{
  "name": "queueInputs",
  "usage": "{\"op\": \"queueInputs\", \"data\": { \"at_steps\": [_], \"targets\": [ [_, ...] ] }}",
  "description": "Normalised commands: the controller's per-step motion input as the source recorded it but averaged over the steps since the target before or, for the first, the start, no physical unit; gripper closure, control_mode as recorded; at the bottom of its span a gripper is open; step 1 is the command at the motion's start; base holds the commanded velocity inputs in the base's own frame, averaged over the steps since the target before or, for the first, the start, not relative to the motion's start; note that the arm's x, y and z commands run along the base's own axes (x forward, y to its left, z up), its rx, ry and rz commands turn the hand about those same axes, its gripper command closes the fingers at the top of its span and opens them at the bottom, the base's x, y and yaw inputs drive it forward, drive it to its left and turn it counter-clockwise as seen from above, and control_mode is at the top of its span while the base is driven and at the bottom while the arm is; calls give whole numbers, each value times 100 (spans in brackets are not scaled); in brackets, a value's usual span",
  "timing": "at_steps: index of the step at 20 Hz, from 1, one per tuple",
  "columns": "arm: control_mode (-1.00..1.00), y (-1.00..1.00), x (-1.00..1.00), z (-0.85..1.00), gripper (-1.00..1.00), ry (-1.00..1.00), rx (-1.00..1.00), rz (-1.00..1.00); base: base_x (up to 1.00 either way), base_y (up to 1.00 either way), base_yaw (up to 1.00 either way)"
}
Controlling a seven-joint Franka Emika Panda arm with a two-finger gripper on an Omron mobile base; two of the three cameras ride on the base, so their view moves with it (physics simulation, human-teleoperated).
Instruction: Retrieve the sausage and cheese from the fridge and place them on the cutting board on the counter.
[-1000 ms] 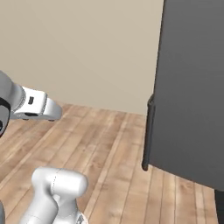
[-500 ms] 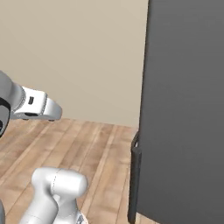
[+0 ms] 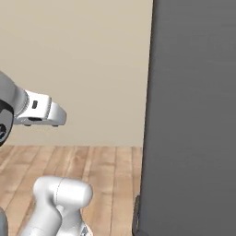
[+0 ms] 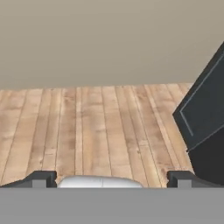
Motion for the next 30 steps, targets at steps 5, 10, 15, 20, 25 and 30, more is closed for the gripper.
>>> {"op": "queueInputs", "data": {
  "at_steps": [5,10,15,20,25,30],
  "targets": [
    [100,0,0,0,-100,0,0,0,23,32,-85],
    [100,0,0,0,-100,0,0,0,50,44,-75],
    [100,0,0,0,-100,0,0,0,62,54,-55],
    [100,0,0,0,-100,0,0,0,7,2,-72],
    [100,0,0,0,-100,0,0,0,0,6,-70],
    [100,0,0,0,-100,0,0,0,46,17,-53]
  ]
}}
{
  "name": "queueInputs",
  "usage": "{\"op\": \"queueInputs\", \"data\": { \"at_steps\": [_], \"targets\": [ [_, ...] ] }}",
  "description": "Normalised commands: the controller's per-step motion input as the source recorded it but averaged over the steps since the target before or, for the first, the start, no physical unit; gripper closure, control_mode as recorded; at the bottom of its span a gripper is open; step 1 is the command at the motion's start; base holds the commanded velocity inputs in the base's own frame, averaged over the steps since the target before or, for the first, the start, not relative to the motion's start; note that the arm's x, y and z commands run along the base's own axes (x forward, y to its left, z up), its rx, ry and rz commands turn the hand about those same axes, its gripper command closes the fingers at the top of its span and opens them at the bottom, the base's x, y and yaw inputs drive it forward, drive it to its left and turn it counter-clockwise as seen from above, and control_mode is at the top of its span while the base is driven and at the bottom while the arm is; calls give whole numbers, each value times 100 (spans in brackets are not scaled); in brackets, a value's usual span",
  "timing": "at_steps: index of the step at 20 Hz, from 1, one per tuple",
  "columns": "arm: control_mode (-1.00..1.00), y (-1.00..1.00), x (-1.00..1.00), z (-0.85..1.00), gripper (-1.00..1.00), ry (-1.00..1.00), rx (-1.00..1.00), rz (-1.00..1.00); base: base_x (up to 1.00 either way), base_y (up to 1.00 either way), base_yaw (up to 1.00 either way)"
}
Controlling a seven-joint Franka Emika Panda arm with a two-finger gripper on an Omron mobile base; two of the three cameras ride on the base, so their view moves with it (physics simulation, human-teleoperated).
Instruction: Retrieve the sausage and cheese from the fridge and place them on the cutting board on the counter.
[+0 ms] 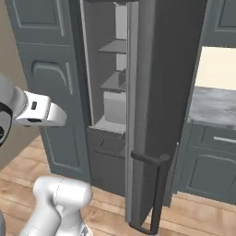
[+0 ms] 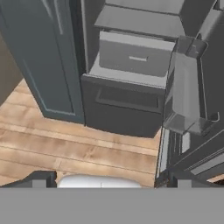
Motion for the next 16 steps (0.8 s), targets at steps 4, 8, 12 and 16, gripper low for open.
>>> {"op": "queueInputs", "data": {
  "at_steps": [4,8,12,16],
  "targets": [
    [100,0,0,0,-100,0,0,0,51,3,-48],
    [100,0,0,0,-100,0,0,0,38,34,-37],
    [100,0,0,0,-100,0,0,0,4,63,-17],
    [100,0,0,0,-100,0,0,0,32,42,-15]
  ]
}}
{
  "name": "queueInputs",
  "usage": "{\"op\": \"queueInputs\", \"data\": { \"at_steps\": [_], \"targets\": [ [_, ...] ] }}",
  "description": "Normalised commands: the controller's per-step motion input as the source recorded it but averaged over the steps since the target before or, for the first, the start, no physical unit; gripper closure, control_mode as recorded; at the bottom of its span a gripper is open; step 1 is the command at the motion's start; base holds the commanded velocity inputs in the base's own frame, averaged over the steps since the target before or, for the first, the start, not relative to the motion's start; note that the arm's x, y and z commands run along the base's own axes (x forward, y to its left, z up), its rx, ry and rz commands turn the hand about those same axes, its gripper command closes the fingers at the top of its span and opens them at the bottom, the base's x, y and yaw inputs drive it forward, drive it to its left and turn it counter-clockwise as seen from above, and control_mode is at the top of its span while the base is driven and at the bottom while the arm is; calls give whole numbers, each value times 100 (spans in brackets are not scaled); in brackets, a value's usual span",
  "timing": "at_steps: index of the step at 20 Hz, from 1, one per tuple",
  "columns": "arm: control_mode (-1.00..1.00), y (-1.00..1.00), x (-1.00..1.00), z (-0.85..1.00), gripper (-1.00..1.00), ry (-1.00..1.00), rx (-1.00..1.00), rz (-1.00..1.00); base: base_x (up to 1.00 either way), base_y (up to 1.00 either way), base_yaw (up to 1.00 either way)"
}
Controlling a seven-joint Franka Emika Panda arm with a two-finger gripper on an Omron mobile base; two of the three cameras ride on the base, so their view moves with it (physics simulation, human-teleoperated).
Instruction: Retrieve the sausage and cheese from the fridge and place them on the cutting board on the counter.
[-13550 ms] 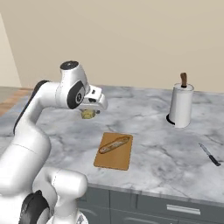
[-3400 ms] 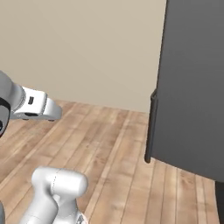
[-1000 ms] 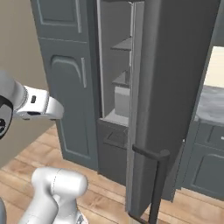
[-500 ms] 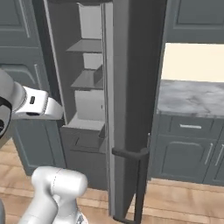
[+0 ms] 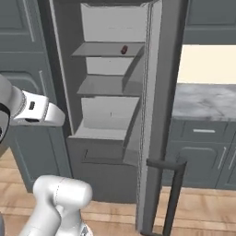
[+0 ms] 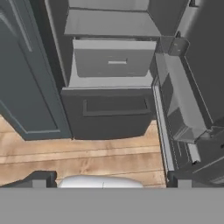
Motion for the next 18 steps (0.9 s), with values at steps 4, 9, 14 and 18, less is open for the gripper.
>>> {"op": "queueInputs", "data": {
  "at_steps": [4,9,14,18],
  "targets": [
    [100,0,0,0,-100,0,0,0,97,0,-16],
    [100,0,0,0,-100,0,0,0,88,20,-10],
    [100,0,0,0,-100,0,0,0,84,8,-13],
    [100,0,0,0,-100,0,0,0,79,7,-15]
  ]
}}
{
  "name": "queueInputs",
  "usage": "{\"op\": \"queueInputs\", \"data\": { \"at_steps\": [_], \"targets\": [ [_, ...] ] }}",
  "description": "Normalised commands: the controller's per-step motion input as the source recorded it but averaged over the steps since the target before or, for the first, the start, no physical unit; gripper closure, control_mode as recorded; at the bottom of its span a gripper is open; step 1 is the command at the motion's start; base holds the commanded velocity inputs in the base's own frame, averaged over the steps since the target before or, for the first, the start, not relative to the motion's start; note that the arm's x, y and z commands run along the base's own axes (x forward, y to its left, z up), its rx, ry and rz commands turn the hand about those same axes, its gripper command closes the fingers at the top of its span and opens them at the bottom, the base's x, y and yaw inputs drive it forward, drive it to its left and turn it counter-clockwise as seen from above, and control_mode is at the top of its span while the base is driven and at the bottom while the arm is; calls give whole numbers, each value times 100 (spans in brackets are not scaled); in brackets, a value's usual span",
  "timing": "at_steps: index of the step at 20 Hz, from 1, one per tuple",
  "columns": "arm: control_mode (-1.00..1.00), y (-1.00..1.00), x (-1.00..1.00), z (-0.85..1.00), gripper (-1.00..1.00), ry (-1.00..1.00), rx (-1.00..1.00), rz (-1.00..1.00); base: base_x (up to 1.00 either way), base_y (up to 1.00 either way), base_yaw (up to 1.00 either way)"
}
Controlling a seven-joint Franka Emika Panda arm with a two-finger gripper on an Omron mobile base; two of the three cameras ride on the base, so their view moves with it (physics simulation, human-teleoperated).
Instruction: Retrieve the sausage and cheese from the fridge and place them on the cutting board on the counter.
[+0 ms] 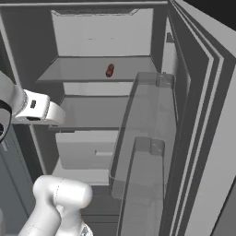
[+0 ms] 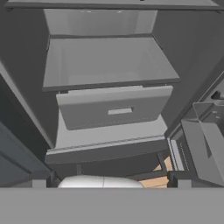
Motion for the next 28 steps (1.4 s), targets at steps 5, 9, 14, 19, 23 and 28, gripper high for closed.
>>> {"op": "queueInputs", "data": {
  "at_steps": [5,9,14,19,23,28],
  "targets": [
    [100,0,0,0,-100,0,0,0,78,1,-13],
    [100,0,0,0,-100,0,0,0,66,1,-7],
    [100,0,0,0,-100,0,0,0,4,-3,0],
    [-100,-15,0,65,-100,-19,0,0,0,-4,0],
    [-100,-18,-2,68,-100,-23,0,0,0,0,0],
    [-100,-1,35,17,-100,-10,0,0,0,0,0]
  ]
}}
